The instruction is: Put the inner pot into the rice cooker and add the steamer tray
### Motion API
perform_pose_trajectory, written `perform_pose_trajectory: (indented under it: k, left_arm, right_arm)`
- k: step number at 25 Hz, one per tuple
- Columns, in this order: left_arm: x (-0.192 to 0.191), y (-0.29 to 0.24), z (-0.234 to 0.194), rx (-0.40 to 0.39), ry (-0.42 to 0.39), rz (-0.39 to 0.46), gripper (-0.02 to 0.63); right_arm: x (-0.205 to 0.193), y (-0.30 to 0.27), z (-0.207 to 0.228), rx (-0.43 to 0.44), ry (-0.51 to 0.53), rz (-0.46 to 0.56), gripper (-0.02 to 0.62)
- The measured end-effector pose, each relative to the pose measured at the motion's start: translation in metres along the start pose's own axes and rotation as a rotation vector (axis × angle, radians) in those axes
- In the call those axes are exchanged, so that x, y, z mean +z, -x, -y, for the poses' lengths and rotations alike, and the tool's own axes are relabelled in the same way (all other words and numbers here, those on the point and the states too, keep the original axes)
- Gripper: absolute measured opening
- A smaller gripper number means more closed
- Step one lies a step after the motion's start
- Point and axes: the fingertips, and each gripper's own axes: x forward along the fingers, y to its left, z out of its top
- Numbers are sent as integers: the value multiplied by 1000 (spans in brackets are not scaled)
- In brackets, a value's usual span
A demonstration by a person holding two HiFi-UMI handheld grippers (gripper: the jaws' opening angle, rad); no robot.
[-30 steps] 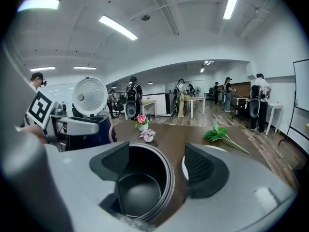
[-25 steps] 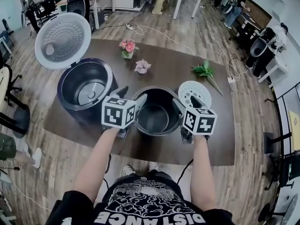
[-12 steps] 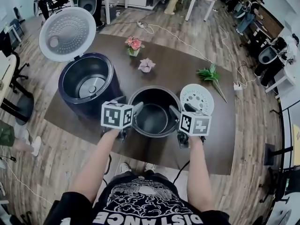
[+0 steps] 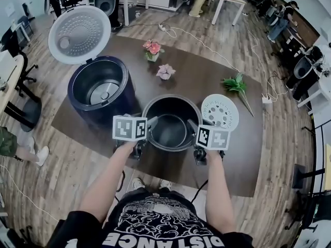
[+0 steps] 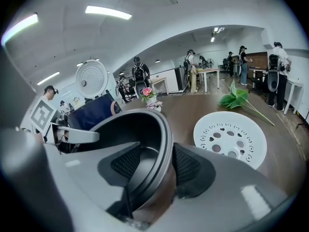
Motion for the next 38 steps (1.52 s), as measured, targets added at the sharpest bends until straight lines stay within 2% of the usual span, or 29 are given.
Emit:
perform_pose_trajectory:
  k: [9,16,23,31,38]
  left_arm:
    - [-7,-2,-3,23,16,-39,192]
    - [-5,-1,-4,46,25,-38,166]
    - [8,5,-6,82,20,34,106]
    - [35,19,1,90,9,120,94]
    - [67,37,6,111,-11,204,92]
  right_arm:
    - [-2,-2,6,-27,-38,-6,102]
    - [-2,-2,7,-43,-12,-14,89]
    - [10,1,8,-72,17,29,86]
    - [49,13,1,-73,70,112,74]
    - [84,21,-10,-30,97,191,72]
